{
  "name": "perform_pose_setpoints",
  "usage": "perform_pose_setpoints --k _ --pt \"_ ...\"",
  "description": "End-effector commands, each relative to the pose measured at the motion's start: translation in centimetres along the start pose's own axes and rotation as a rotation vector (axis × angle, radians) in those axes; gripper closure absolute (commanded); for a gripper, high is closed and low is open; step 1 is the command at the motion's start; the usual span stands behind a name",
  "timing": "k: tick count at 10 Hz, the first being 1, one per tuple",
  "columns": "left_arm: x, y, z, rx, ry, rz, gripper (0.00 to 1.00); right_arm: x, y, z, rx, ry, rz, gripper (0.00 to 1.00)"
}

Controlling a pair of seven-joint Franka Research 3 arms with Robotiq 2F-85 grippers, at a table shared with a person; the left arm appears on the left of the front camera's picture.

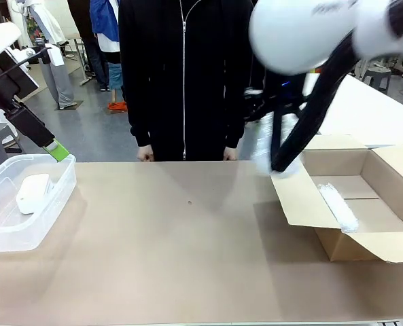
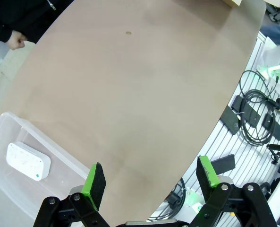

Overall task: Separate and place wrapped and unwrapped clocks.
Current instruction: If the picked Digital clock is wrapped, place it in the Package Box ; if not, place it in the Organizing box.

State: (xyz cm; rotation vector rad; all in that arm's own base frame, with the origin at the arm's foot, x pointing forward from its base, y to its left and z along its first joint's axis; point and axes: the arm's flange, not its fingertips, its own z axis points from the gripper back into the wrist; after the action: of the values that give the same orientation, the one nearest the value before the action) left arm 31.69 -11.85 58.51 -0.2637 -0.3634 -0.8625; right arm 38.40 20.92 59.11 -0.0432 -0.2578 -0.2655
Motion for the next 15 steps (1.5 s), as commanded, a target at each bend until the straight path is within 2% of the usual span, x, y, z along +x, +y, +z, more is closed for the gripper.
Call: perform_pose_setpoints --k 1,2,3,5,7,8,9,10,12,14,15 --pt "0.0 0.0 0.0 0.004 -0.007 0.000 0.00 3.2 -5.8 0.6 -0.034 0.032 0.083 0.18" --pt "0.0 0.0 0.0 0.004 -0.007 0.000 0.00 4.4 -9.2 0.2 -0.079 0.000 0.149 0.18" --pt "0.0 0.0 0.0 0.004 -0.007 0.000 0.00 4.9 -12.4 -0.6 -0.095 -0.092 0.244 0.18" --pt "0.0 0.0 0.0 0.004 -0.007 0.000 0.00 6.7 -17.0 -3.5 -0.046 -0.209 0.291 0.18" --pt "0.0 0.0 0.0 0.004 -0.007 0.000 0.00 7.3 -20.4 -7.6 -0.001 -0.215 0.291 0.18" --pt "0.0 0.0 0.0 0.004 -0.007 0.000 0.00 7.2 -20.9 -9.6 -0.066 -0.228 0.272 0.18" --pt "0.0 0.0 0.0 0.004 -0.007 0.000 0.00 7.2 -21.0 -11.2 -0.034 -0.208 0.234 0.18" --pt "0.0 0.0 0.0 0.004 -0.007 0.000 0.00 7.5 -21.2 -13.2 -0.056 -0.157 0.196 0.18" --pt "0.0 0.0 0.0 0.004 -0.007 0.000 0.00 8.3 -20.8 -16.0 0.001 -0.117 0.183 0.18" --pt "0.0 0.0 0.0 0.004 -0.007 0.000 0.00 9.4 -20.0 -17.4 -0.084 -0.080 0.107 0.18" --pt "0.0 0.0 0.0 0.004 -0.007 0.000 0.00 9.7 -19.5 -18.2 -0.128 -0.074 0.112 0.18"
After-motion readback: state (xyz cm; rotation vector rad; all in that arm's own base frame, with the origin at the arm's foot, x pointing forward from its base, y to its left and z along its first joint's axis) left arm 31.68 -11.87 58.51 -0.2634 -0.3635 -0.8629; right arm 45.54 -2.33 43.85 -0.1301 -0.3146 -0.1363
